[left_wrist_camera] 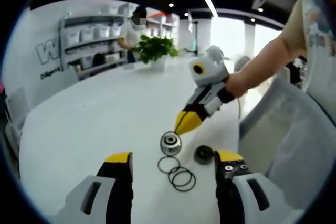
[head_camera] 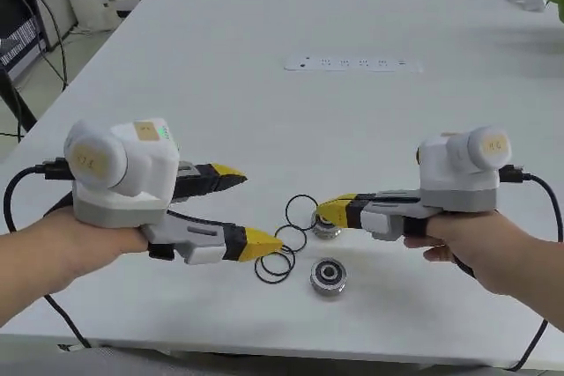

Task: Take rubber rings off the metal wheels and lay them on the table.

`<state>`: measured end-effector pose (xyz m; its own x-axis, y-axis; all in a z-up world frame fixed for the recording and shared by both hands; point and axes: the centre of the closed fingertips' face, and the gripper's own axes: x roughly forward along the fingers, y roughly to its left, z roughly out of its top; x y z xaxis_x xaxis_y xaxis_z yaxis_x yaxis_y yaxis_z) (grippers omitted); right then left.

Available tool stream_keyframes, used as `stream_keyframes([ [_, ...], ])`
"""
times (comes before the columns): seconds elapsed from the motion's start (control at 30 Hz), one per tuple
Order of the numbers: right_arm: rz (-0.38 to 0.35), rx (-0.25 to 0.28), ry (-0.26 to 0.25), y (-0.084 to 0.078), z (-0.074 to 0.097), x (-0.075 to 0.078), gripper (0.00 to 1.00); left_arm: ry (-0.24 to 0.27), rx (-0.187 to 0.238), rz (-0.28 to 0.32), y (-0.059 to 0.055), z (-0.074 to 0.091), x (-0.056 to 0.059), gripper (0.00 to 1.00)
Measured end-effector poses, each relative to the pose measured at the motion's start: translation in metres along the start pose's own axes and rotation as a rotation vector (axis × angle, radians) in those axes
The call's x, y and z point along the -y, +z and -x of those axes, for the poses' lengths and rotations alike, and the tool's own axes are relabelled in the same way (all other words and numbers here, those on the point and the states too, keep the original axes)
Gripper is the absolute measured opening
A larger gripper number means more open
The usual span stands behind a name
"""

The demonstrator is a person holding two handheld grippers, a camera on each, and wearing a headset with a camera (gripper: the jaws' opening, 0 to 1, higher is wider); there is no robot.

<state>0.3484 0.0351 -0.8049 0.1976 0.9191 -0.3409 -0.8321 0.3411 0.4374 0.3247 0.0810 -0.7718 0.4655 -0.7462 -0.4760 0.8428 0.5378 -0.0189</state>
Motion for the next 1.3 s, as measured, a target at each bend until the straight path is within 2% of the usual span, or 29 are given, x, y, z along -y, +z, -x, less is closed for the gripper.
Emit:
stream_keyframes([
  [0.5, 0.002, -0.032, 0.034, -0.005, -0.011, -0.008, 0.00, 0.030, -0.004, 0.018, -0.009, 0.015, -0.005, 0.69],
  [0.77, -0.002, -0.064, 0.058, -0.013, -0.022, -0.013, 0.00, 0.043, -0.004, 0.031, -0.014, 0.019, -0.007, 0.71],
  [1.3, -0.016, -0.127, 0.054, -0.029, -0.031, -0.007, 0.00, 0.049, -0.009, 0.045, -0.021, 0.022, -0.010, 0.71],
])
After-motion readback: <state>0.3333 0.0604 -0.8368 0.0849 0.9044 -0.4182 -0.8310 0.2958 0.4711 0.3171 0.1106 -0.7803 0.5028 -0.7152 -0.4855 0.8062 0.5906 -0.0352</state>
